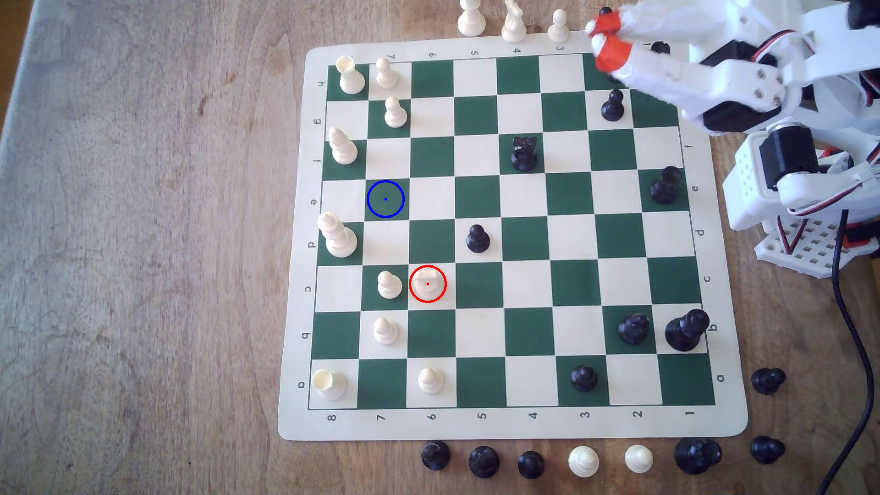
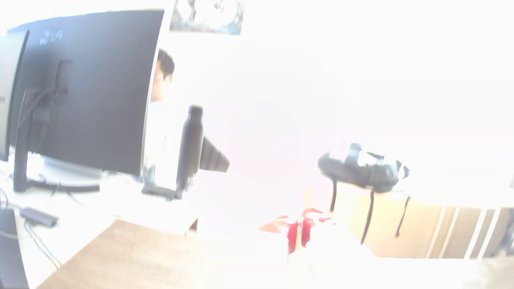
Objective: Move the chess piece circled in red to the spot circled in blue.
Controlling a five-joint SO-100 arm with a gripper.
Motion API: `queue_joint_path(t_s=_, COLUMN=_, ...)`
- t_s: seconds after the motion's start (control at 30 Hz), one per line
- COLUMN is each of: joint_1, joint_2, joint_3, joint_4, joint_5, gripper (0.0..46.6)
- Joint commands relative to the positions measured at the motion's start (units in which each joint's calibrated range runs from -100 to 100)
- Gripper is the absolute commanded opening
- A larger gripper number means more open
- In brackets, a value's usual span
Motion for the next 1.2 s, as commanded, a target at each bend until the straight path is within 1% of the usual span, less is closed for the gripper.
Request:
queue_joint_path(t_s=0.0, joint_1=0.59, joint_2=5.41, joint_3=-6.99, joint_4=6.71, joint_5=-0.15, gripper=0.5)
queue_joint_path(t_s=0.07, joint_1=0.20, joint_2=10.67, joint_3=-9.71, joint_4=9.33, joint_5=-0.15, gripper=0.5)
queue_joint_path(t_s=0.1, joint_1=0.12, joint_2=15.51, joint_3=-12.24, joint_4=11.38, joint_5=-0.15, gripper=0.7)
queue_joint_path(t_s=0.2, joint_1=0.28, joint_2=21.28, joint_3=-14.69, joint_4=14.08, joint_5=-0.34, gripper=0.8)
queue_joint_path(t_s=0.27, joint_1=0.20, joint_2=24.08, joint_3=-15.96, joint_4=14.74, joint_5=-1.56, gripper=0.9)
queue_joint_path(t_s=0.3, joint_1=0.12, joint_2=24.68, joint_3=-16.51, joint_4=14.82, joint_5=-2.74, gripper=1.1)
queue_joint_path(t_s=0.33, joint_1=-0.19, joint_2=25.61, joint_3=-17.14, joint_4=14.82, joint_5=-3.61, gripper=2.8)
queue_joint_path(t_s=0.37, joint_1=-0.82, joint_2=27.48, joint_3=-18.32, joint_4=15.06, joint_5=-4.00, gripper=3.4)
queue_joint_path(t_s=0.43, joint_1=-1.99, joint_2=33.42, joint_3=-23.49, joint_4=18.26, joint_5=-4.25, gripper=2.5)
queue_joint_path(t_s=0.5, joint_1=-2.69, joint_2=37.16, joint_3=-26.93, joint_4=19.98, joint_5=-4.93, gripper=3.2)
queue_joint_path(t_s=0.57, joint_1=-3.79, joint_2=42.25, joint_3=-31.74, joint_4=22.27, joint_5=-5.71, gripper=5.2)
queue_joint_path(t_s=0.67, joint_1=-5.12, joint_2=45.73, joint_3=-35.00, joint_4=22.84, joint_5=-6.30, gripper=7.4)
queue_joint_path(t_s=0.7, joint_1=-5.35, joint_2=46.92, joint_3=-35.45, joint_4=20.39, joint_5=-6.84, gripper=8.7)
queue_joint_path(t_s=0.8, joint_1=-5.12, joint_2=48.96, joint_3=-36.09, joint_4=20.22, joint_5=-5.23, gripper=9.9)
queue_joint_path(t_s=0.87, joint_1=-5.28, joint_2=51.08, joint_3=-35.82, joint_4=20.39, joint_5=-4.88, gripper=11.4)
queue_joint_path(t_s=0.97, joint_1=-5.20, joint_2=53.88, joint_3=-35.09, joint_4=19.40, joint_5=-4.59, gripper=12.0)
queue_joint_path(t_s=1.03, joint_1=-5.43, joint_2=55.41, joint_3=-32.10, joint_4=16.13, joint_5=-3.47, gripper=12.5)
queue_joint_path(t_s=1.17, joint_1=-6.68, joint_2=59.57, joint_3=-31.37, joint_4=14.90, joint_5=-2.74, gripper=13.4)
